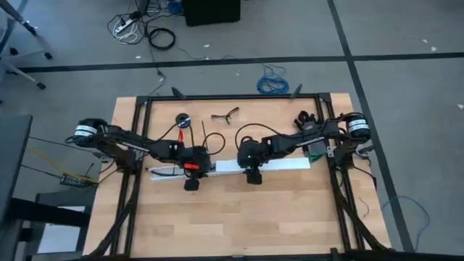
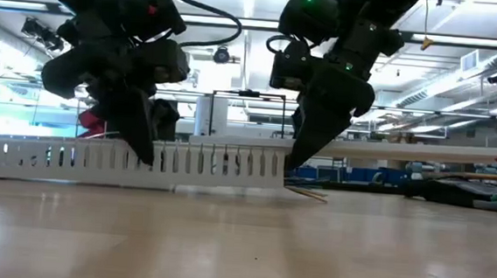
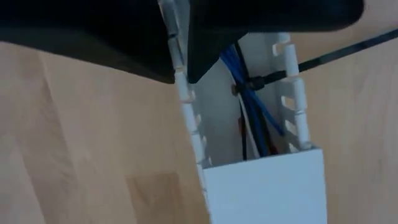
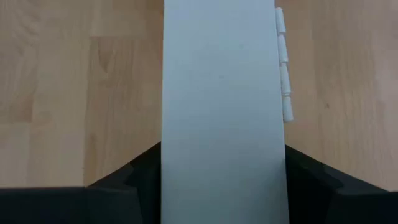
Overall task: Ziptie cables
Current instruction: Close the white cable duct
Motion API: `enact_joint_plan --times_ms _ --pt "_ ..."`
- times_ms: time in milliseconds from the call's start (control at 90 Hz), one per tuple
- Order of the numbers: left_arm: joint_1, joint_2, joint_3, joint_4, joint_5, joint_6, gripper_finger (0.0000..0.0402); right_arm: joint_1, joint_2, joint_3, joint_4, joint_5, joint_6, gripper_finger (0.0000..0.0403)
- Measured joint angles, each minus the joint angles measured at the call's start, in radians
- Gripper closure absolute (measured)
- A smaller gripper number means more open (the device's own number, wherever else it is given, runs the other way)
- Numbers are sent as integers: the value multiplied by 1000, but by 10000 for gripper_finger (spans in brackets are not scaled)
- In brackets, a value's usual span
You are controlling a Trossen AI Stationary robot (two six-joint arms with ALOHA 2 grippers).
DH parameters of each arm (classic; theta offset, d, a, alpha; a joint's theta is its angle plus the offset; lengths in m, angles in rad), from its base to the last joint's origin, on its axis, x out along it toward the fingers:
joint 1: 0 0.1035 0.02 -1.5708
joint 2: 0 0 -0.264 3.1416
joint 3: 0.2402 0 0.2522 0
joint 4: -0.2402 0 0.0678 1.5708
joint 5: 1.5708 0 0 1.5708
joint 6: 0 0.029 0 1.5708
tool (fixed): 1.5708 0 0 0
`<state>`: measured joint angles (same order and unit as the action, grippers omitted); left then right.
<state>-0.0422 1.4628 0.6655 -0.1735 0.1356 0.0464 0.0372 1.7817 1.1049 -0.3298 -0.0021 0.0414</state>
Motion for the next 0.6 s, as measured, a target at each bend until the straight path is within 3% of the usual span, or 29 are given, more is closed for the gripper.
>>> enact_joint_plan --times_ms 189,600 --pt "1 0 0 -12 0 15 394 2 0 0 0 -13 -14 174" --pt "2 0 0 -3 0 4 390 10 0 0 -3 -13 -20 174"
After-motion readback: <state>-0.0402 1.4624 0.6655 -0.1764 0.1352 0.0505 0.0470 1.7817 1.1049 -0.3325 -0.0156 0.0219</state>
